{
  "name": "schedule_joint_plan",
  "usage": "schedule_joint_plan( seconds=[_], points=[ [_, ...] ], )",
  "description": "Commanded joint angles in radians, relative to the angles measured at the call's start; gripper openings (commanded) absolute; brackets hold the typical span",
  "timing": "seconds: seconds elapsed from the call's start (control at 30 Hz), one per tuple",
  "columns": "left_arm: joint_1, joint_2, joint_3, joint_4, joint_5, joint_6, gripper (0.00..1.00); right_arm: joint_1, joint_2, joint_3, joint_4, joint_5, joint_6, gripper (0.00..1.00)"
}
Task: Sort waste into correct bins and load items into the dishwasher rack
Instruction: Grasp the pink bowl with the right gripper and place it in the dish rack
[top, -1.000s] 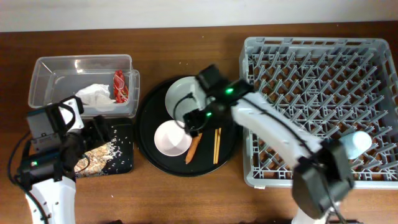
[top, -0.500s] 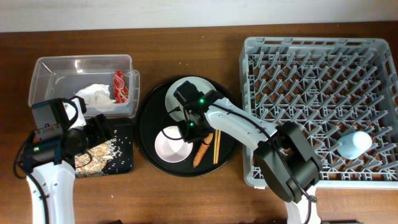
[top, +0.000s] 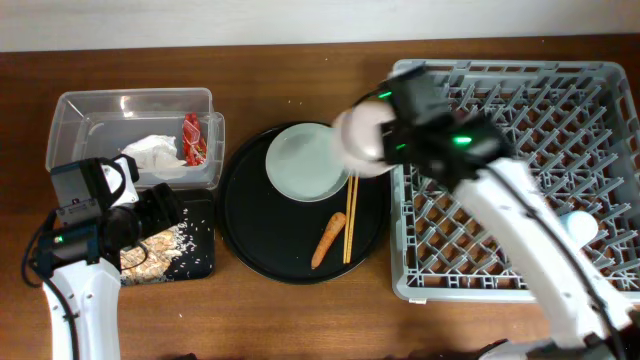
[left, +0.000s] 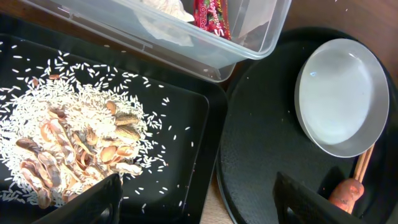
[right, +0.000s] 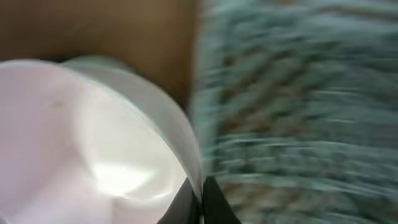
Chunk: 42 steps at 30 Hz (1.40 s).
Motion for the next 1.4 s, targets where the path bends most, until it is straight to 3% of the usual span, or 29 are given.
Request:
schedule_joint_plan(
  seconds=[0.0,0.1,0.2,0.4,0.63,1.07,1.17,1.37],
  points=[
    [0.005,0.002,0.007,0.001,0.047,-0.009,0.77,-0.174,-0.011,-0.003,0.006,0.406,-0.002,0.04],
    [0.005,0.002,0.007,0.003,0.047,-0.009,0.77,-0.376,0.009,-0.003,0.095,0.568,-0.006,0.04],
    [0.005,0.002,0.007,0.004,0.047,-0.009,0.77,-0.552,0.049,-0.003,0.185,0.587,-0.005,0.04],
    [0.005,0.002,0.007,0.008,0.047,-0.009,0.77,-0.757,0.261,-0.003,0.306,0.615,-0.028,0.04],
    [0.005,0.002,0.007,0.01,0.047,-0.009,0.77,-0.763,0.437,-0.003,0.428,0.679,-0.05,0.04],
    [0.005,0.002,0.007,0.011,0.047,-0.009,0.78,-0.618,0.446,-0.082,0.437,0.713,-0.049,0.04],
    [0.005,0.002,0.007,0.011,0.047,-0.009,0.78,-0.618,0.446,-0.082,0.5,0.887,-0.05,0.04],
    [0.005,0.002,0.007,0.018,0.047,-0.009,0.78,-0.595,0.446,-0.109,0.484,0.819,-0.049,0.04]
  ],
)
